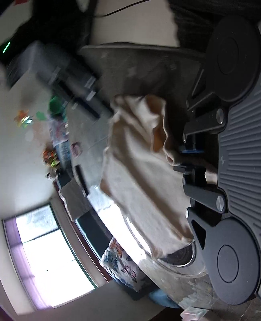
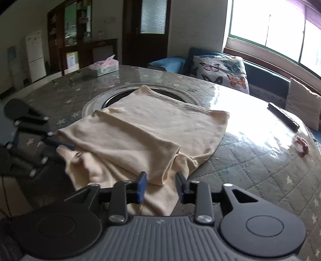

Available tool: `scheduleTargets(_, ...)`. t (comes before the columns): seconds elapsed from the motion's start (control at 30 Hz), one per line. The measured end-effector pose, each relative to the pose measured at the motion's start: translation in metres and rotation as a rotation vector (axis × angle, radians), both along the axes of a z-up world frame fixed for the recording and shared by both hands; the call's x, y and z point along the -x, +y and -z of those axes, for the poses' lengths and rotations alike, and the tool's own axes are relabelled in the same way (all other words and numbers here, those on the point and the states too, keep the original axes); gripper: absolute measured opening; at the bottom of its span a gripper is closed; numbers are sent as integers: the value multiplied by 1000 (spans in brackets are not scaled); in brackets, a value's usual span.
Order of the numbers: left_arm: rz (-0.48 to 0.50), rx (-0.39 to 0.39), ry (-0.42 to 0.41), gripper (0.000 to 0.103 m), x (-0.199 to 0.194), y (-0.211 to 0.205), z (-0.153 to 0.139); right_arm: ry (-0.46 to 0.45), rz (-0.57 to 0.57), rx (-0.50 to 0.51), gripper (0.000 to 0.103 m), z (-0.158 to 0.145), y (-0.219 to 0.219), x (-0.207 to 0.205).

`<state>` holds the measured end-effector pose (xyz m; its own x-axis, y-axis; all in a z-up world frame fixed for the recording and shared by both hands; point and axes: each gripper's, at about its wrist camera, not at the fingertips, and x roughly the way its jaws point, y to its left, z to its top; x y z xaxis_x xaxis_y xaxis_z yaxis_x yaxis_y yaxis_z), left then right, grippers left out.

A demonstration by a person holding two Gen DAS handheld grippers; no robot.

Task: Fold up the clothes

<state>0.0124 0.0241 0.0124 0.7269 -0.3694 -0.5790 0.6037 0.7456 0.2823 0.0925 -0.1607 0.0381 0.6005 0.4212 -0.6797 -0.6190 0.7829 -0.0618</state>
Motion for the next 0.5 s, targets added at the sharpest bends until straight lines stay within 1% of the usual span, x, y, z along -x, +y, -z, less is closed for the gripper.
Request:
scheduleTargets(0.07,-35,56,13,10,-12,5,-11,-7,-63,8,52,-3,0,8)
scheduleTargets(0.13,-67,96,20,10,-25,8,-19,-22,-132,20,56,-4,4,19)
scheduleTargets(0.23,-95,123,31,9,-42,11,-24,-31,-206,38,63,1,12,27)
scheduleTargets(0.33,-109,141,53,9,-53,13,-24,-67,-211,71,63,10,24,26)
scheduleTargets(0.4,-111,144,63,10,-54,15,-23,-73,-194,54,59,15,29,19)
scheduleTargets(0.43,-111,144,66,10,-53,16,-22,-70,-178,42,54,17,31,13)
scheduleTargets(0.47,-112,142,67,12,-50,17,-21,-64,-163,36,46,18,33,8)
scheduleTargets(0.5,-111,140,68,13,-46,19,-20,-59,-151,28,42,19,34,4)
